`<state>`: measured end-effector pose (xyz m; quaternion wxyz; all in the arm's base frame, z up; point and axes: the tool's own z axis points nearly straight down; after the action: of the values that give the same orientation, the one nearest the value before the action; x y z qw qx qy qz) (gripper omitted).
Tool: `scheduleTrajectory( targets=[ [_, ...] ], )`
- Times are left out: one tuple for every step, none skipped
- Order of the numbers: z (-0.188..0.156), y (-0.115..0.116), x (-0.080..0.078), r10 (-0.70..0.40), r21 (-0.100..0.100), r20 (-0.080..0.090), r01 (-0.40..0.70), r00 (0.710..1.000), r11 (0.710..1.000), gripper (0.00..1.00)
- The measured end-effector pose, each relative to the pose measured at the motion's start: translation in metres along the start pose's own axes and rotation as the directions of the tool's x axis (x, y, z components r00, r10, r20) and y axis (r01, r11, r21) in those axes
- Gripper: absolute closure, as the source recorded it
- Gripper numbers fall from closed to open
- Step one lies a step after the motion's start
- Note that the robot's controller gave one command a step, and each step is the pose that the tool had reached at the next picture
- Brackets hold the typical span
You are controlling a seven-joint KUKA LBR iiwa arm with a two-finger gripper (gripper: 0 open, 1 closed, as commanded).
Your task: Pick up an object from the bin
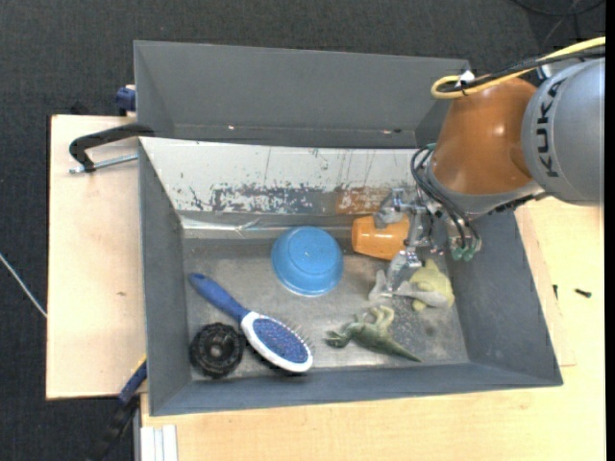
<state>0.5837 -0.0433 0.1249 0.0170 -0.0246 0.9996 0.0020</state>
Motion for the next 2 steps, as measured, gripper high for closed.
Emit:
scheduleTrajectory(
  targets=[
    [0.008,0.003,0.004,-0.021,-0.003,-0.017,0.021,1.000,1.000,0.00],
    [0.031,-0.046,0.048,-0.524,-0.016,-0.032,0.524,0.851,0.852,0.00]
  ],
)
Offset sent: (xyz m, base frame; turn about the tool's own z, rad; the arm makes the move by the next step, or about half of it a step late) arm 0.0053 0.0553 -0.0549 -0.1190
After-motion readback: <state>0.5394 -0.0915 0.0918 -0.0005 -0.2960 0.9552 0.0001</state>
